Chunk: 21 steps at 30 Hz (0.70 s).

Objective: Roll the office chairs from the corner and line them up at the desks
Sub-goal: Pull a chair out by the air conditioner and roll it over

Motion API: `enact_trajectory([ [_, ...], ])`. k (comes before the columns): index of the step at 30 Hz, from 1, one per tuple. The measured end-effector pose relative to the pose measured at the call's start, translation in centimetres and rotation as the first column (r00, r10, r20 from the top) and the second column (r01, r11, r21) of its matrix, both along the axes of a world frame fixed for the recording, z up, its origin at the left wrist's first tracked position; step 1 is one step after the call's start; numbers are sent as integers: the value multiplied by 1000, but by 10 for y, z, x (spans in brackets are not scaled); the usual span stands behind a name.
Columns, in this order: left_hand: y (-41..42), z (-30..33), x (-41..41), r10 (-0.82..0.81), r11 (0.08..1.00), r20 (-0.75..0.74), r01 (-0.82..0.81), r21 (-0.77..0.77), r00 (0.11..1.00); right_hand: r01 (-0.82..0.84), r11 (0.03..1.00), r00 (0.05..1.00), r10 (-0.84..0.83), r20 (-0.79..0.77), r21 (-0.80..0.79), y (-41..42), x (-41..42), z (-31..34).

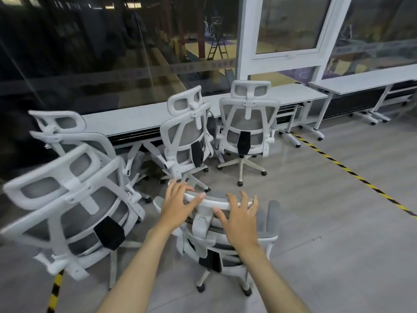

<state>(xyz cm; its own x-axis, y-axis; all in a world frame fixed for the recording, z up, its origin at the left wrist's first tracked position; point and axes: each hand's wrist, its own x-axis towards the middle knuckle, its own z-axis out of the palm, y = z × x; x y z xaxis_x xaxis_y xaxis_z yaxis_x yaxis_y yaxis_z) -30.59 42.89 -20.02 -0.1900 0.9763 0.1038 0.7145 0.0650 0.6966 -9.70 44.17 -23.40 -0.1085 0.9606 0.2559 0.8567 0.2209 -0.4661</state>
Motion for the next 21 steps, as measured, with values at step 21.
enact_trajectory([
  [21, 203, -10, -202, 66, 994, 88, -73, 85, 994, -98, 988, 994, 92, -60, -116, 205, -200, 4],
])
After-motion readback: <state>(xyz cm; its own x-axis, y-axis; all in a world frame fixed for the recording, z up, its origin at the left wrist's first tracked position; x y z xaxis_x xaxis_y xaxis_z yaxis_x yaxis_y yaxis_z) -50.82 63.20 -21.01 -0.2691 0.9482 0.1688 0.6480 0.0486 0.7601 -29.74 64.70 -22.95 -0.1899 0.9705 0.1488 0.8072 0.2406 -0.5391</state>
